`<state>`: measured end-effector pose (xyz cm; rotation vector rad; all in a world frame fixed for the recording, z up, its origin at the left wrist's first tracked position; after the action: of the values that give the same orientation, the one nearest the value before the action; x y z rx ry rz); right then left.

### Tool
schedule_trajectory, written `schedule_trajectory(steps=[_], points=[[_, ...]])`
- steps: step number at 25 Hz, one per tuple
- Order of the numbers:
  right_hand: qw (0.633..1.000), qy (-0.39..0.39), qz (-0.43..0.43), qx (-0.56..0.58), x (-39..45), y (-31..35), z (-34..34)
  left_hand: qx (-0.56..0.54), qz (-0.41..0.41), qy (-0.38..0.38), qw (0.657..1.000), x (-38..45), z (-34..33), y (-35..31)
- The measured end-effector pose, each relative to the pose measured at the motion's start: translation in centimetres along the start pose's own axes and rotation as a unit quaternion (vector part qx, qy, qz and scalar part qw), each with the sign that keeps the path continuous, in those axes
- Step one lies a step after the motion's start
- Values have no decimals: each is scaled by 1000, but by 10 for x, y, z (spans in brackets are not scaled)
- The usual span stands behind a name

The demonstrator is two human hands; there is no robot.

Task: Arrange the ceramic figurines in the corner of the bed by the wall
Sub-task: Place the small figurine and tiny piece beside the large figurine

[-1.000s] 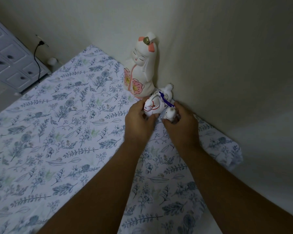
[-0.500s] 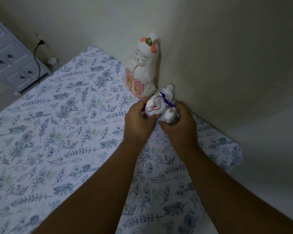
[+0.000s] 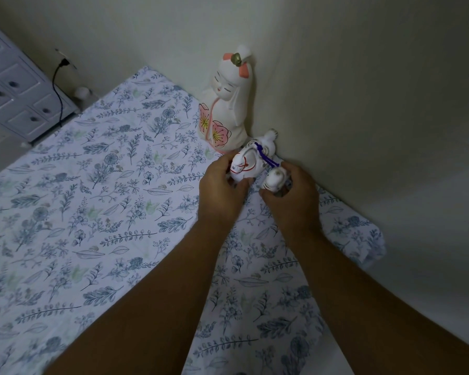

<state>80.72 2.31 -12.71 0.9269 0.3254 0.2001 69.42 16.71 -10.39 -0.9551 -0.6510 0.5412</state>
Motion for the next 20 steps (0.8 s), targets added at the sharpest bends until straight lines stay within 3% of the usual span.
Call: schedule_trajectory(steps=[6, 9, 12, 15, 20], points=[[998, 45, 15, -28, -5, 4, -1, 10, 16, 13, 1000, -4, 4, -6], [987, 23, 74, -139, -27, 22, 12, 27, 13, 43, 999, -19, 17, -18], [964, 9, 139, -225, -67, 46, 18, 126, 11, 52, 991, -52, 54, -25], [942, 64, 181, -275, -121, 69, -3, 220, 50, 54, 973, -102, 106, -26], [895, 173, 297, -285, -245, 108, -64, 299, 86, -15, 950, -205, 215, -44]])
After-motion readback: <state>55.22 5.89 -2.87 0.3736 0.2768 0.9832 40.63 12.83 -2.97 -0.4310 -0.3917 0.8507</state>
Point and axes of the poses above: each hand's wrist, its own x-axis towards the middle knuckle, its own z-axis out of the back of the hand, y = z × x, the point moved 9 cm from there along x, towards the middle knuckle, and after that the axes turned 13 degrees about -z, right-handed, at the moved point
